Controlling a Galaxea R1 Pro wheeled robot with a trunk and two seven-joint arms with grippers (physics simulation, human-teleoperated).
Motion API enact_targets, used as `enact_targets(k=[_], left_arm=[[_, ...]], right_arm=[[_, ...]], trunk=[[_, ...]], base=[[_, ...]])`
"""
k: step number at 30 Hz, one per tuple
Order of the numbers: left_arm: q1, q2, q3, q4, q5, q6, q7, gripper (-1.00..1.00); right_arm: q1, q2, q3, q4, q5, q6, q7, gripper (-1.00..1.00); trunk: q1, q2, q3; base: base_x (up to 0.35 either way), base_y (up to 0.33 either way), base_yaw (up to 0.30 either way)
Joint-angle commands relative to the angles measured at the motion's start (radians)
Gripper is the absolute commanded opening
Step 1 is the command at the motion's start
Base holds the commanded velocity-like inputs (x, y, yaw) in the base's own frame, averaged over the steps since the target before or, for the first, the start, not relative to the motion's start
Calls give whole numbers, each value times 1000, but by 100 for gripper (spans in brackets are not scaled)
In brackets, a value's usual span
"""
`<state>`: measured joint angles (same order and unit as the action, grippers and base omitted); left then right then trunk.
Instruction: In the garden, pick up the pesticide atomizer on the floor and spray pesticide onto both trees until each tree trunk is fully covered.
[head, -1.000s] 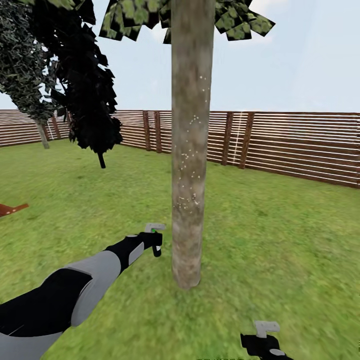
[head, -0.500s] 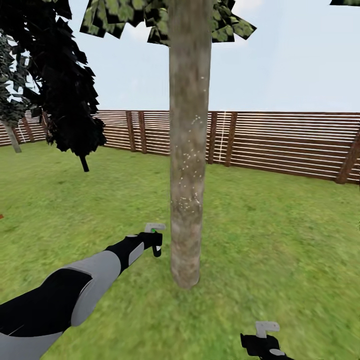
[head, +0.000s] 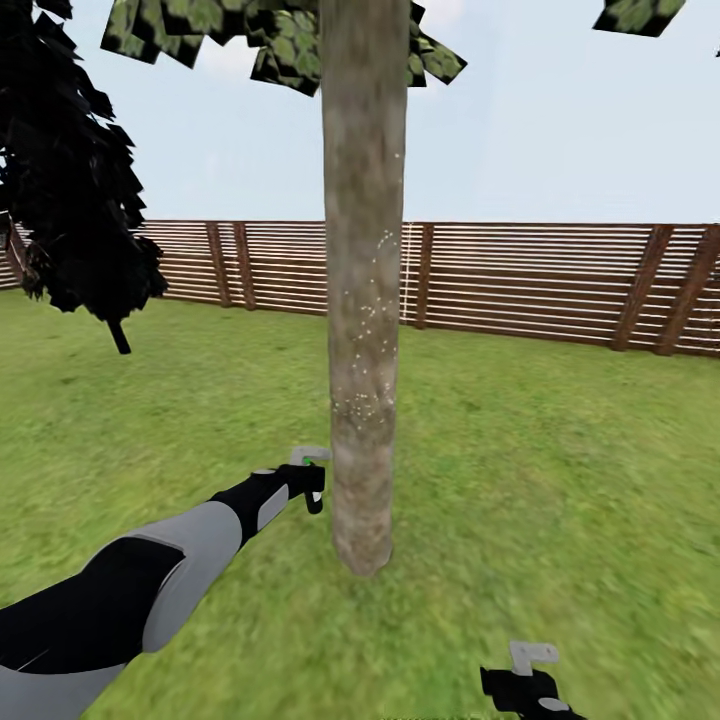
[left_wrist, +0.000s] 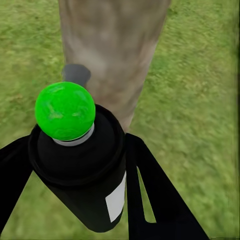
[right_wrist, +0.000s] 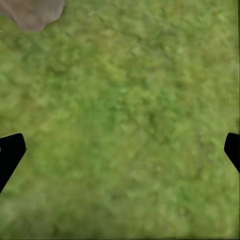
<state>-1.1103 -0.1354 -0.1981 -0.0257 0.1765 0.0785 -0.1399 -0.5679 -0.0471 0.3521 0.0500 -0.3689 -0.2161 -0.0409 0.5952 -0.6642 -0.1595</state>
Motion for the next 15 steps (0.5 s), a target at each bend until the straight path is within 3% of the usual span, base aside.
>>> enact_targets(k=[1,15], left_arm=[[0,1,-7,-2,11,6,-3,-100],[0,-4,-7,-2,11,6,-3,-100]], right_arm=[[-2,1,8,4,-7,-6,-1,100],[-2,1,8,4,-7,-5,-1,100]], trunk=[[0,-1,-2],[0,-1,-17]], base=[[0,350,-292],[0,350,-185]])
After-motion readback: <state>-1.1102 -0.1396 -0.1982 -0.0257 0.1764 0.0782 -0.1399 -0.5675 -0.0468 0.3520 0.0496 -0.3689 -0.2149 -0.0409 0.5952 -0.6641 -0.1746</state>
